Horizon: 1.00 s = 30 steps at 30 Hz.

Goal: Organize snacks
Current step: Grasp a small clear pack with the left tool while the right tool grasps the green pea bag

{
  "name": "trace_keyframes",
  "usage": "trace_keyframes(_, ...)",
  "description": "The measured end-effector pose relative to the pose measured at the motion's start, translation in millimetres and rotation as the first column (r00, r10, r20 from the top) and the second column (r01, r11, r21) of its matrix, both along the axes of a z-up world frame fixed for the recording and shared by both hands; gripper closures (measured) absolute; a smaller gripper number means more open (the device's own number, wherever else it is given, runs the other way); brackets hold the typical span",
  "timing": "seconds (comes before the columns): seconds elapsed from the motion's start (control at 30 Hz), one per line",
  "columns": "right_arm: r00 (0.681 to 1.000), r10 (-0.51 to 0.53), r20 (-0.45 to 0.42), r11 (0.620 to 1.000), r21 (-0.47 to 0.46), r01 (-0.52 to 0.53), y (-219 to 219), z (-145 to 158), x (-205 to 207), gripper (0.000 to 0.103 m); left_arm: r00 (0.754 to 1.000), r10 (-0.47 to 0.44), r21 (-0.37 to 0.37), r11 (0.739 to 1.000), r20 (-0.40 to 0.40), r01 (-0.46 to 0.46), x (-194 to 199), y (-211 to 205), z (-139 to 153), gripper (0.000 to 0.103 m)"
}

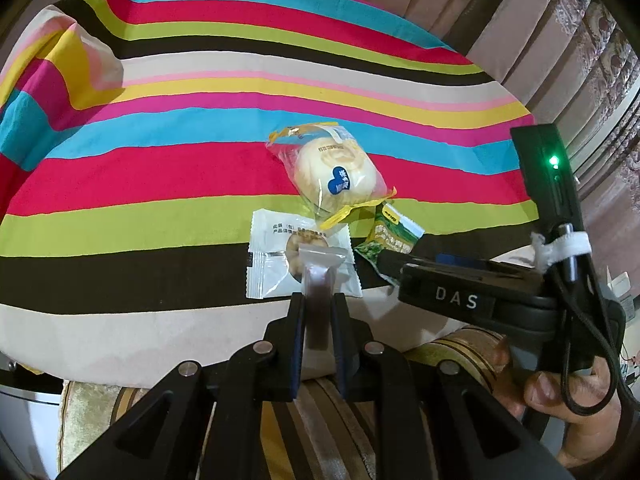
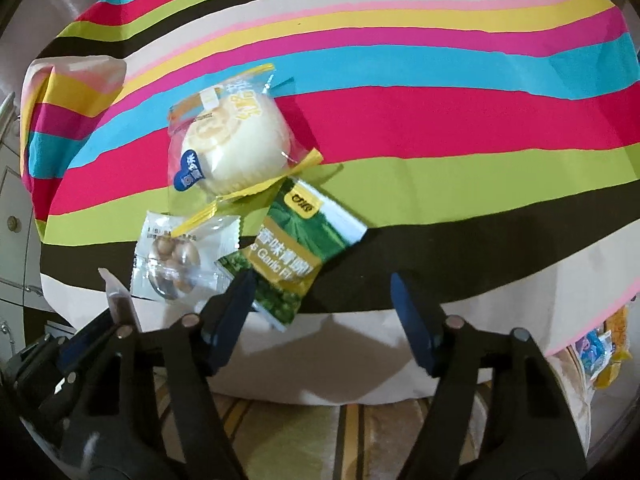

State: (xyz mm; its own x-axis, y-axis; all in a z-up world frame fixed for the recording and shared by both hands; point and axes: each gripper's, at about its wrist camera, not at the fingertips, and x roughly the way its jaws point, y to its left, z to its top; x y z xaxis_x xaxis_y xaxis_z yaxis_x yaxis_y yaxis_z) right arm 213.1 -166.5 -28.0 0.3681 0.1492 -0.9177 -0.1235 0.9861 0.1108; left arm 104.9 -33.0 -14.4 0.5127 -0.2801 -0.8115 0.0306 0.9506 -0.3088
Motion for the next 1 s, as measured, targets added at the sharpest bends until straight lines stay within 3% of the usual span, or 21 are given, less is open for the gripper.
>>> trace_keyframes(0.27,0.998,-0.049,0.029,0.997,0.062,0.047,-22.6,9.1,-11.4,0.032,1.000,-0.003,-0.002,1.000,-0.005,0.003,1.2,0.4,-1.4,0.090)
trace_keyframes(0.47,0.998,-0.046,0.052,0.996,0.080,0.041,1.5,13.5,2.7,0.032,1.000,0.005,-0.004,1.000,-0.003,-0.005,1.8,2.8,-1.0,0.090)
trace_keyframes(0.67,0.998,-0.056,0.022,0.998,0.021,0.055,15.9,2.1,15.5,0.032,1.000,0.009,0.002,1.000,-0.001,-0.009,1.3,1.1,-1.3,0.090)
trace_keyframes(0.83,0.999,-0.033,0.020,0.999,-0.018,0.033,23.6,-1.6,14.3,0.057,1.000,0.007,0.014,1.000,0.004,-0.007,0.5,-1.3,0.2,0.090)
trace_keyframes(1.0,1.000,0.001,0.022,1.000,-0.008,-0.001,16.0,0.1,0.1,0.065,1.000,0.012,0.022,1.000,0.013,-0.012,-0.2,-2.4,4.5,0.090)
